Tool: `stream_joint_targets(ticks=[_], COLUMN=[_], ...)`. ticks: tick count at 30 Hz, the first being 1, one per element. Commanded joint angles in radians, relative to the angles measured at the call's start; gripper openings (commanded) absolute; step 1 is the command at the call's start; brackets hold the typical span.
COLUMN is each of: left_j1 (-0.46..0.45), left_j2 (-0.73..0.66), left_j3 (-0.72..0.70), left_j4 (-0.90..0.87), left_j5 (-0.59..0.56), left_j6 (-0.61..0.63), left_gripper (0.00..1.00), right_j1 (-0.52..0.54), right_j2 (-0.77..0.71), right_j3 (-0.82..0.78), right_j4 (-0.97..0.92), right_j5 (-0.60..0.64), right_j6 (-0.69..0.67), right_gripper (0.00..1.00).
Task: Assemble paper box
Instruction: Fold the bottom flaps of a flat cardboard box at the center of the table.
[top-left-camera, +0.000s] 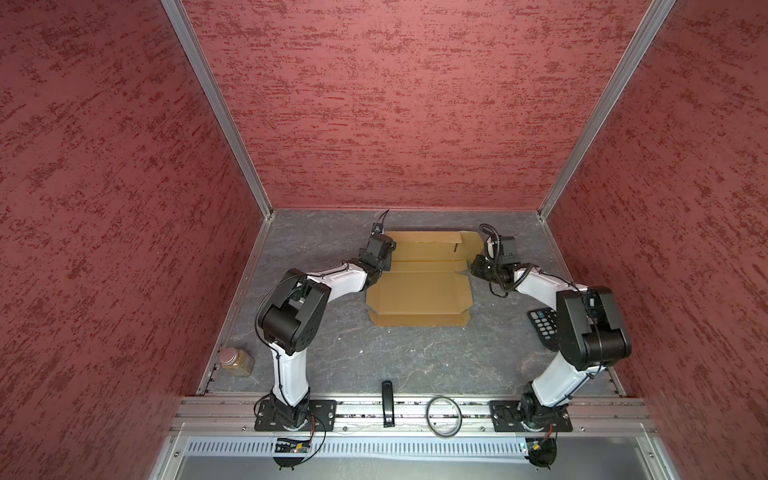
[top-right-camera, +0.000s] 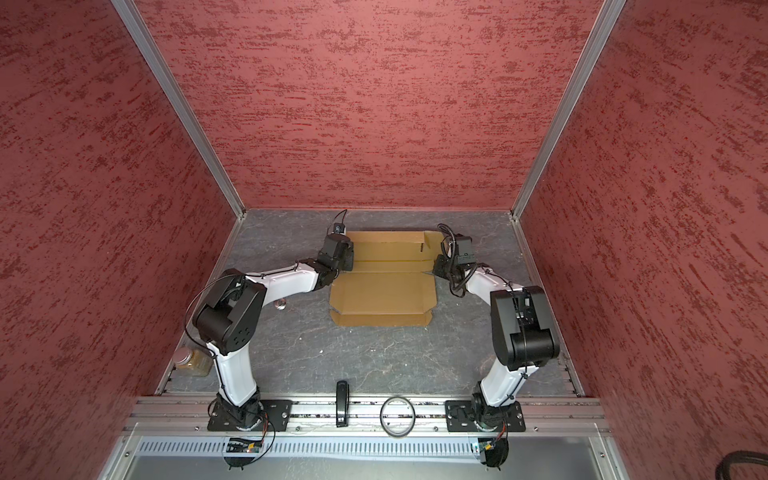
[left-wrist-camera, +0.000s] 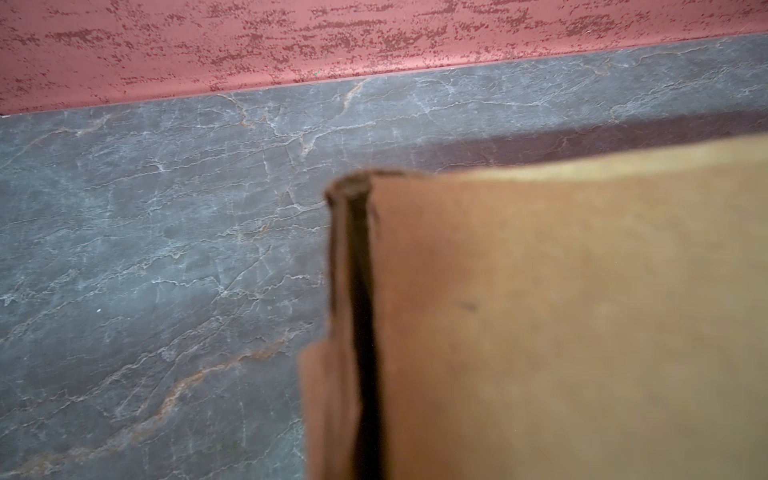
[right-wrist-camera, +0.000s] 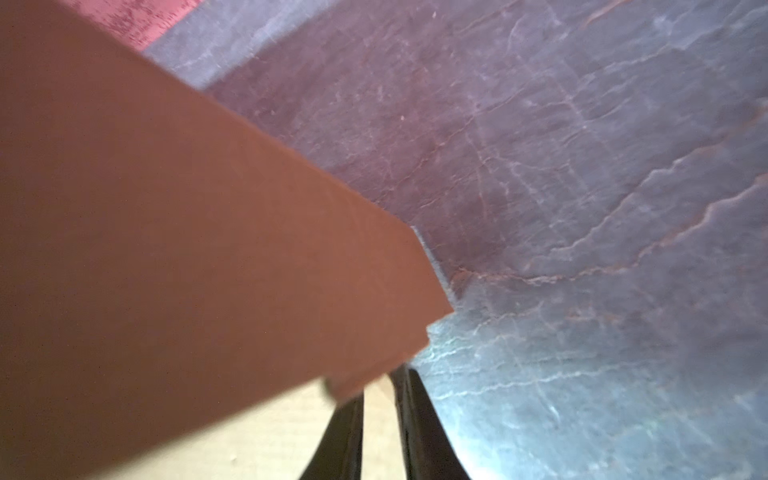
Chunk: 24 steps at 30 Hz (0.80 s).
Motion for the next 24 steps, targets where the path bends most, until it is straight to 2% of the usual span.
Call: stream_joint_targets(ticks=[1, 6, 11, 17, 24], left_j1=[-0.003, -0.004, -0.005, -0.004, -0.004], left_j2=[-0.004, -0.004, -0.01, -0.007, -0.009], left_j3=[0.011, 0.011, 0.005, 0.005, 0.003], left_j4=[-0.036, -0.033, -0.032, -0.032, -0.031], left_j5=[0.004, 0.006, 0.004, 0.006, 0.006], left_j6=[-0.003, -0.004, -0.005, -0.006, -0.006], left_gripper=[0.0, 0.0, 0.0, 0.0, 0.0], right_j1=[0.011, 0.027, 0.037, 0.051, 0.063], right_j2=[-0.044, -0.044, -0.002, 0.007, 0.043], right_j3=[-0.005, 0.001, 0.027, 0.028, 0.044], right_j4=[-0.005, -0.006, -0.009, -0.002, -0.002], right_j5=[-0.018, -0.015, -0.019, -0.012, -0.001], right_j6=[0.032, 0.036, 0.031, 0.032, 0.029], right_gripper=[0.2, 0.27, 0.3, 0.38, 0.43])
